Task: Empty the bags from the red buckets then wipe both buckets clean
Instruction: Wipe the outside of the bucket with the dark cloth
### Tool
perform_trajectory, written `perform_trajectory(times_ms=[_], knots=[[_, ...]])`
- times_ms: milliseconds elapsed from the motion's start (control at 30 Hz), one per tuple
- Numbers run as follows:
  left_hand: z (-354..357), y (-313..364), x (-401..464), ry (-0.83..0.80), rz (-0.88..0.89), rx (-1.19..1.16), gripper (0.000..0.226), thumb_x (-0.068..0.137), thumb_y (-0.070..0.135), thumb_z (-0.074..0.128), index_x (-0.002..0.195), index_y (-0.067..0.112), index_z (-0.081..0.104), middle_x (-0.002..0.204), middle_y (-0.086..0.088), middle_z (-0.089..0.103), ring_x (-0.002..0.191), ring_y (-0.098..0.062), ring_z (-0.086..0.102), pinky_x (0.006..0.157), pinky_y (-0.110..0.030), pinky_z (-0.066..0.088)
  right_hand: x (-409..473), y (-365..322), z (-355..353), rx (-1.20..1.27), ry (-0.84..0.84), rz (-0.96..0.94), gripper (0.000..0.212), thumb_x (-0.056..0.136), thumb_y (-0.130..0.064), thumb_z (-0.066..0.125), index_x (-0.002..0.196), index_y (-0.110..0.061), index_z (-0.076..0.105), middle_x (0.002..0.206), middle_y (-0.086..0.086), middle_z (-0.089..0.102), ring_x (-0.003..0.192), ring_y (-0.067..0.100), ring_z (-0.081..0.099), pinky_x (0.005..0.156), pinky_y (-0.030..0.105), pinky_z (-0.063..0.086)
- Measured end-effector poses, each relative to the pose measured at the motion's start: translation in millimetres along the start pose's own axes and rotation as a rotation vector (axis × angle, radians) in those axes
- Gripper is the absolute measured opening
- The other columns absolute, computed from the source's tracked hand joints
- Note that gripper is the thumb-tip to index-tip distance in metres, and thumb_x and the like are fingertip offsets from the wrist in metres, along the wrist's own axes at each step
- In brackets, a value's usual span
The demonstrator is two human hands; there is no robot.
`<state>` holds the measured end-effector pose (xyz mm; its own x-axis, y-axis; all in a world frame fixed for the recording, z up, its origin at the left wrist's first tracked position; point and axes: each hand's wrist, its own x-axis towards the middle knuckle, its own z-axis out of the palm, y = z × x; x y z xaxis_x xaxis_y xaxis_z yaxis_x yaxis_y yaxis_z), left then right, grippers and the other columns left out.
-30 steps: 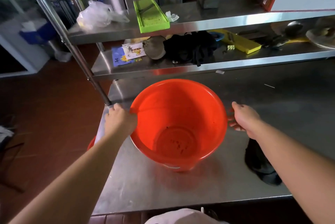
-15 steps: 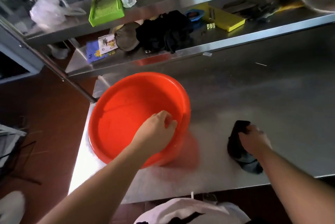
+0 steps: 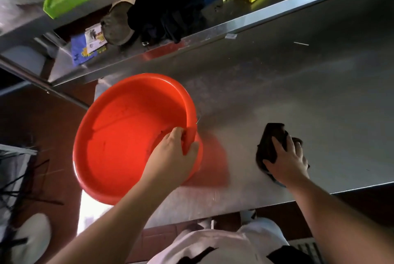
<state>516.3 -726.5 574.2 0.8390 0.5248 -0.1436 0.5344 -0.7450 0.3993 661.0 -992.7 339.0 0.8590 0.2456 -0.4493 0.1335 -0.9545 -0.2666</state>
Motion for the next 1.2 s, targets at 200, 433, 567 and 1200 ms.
perform_trajectory(times_ms=[200, 433, 567, 1200], knots=[[-3.8, 5.1, 2.7, -0.040, 0.020, 0.054, 0.020, 0.100, 0.047, 0.055, 0.094, 0.029, 0.053, 0.081, 0.012, 0.053, 0.073, -0.017, 0.048, 0.066, -0.035, 0.030, 2.0, -6.0, 7.7, -0.100, 0.079, -0.027, 0.063, 0.092, -0.045, 0.059, 0.146, -0.026, 0.036, 0.148, 0.010, 0.038, 0.135, 0.036, 0.032, 0.104, 0.052, 0.042], [-48.2, -11.7, 22.4, -0.020, 0.044, 0.075, 0.024, 0.103, 0.041, 0.056, 0.087, 0.023, 0.053, 0.078, 0.002, 0.062, 0.080, -0.032, 0.062, 0.065, -0.040, 0.028, 25.6, -26.8, -10.2, 0.023, -0.078, -0.047, 0.041, 0.092, -0.020, 0.058, 0.131, -0.015, 0.047, 0.125, 0.017, 0.057, 0.110, 0.039, 0.056, 0.087, 0.042, 0.050], [-88.7, -37.4, 40.2, -0.002, 0.024, 0.011, 0.025, 0.103, 0.040, 0.057, 0.089, 0.020, 0.065, 0.076, 0.002, 0.074, 0.075, -0.020, 0.070, 0.076, -0.046, 0.055, 25.5, -50.5, -31.6, 0.843, -0.110, 0.106, 0.035, 0.096, -0.017, 0.058, 0.130, -0.021, 0.061, 0.104, 0.008, 0.070, 0.095, 0.030, 0.066, 0.085, 0.036, 0.051], [-155.7, -99.5, 66.8, 0.105, -0.005, -0.191, 0.032, 0.104, 0.044, 0.055, 0.085, 0.025, 0.072, 0.059, 0.018, 0.063, 0.051, -0.004, 0.053, 0.047, -0.020, 0.037, -37.3, -287.8, -95.8, 0.949, 0.101, -0.186, 0.030, 0.082, -0.055, 0.039, 0.092, -0.079, 0.054, 0.098, -0.035, 0.062, 0.096, -0.001, 0.055, 0.079, 0.018, 0.037]])
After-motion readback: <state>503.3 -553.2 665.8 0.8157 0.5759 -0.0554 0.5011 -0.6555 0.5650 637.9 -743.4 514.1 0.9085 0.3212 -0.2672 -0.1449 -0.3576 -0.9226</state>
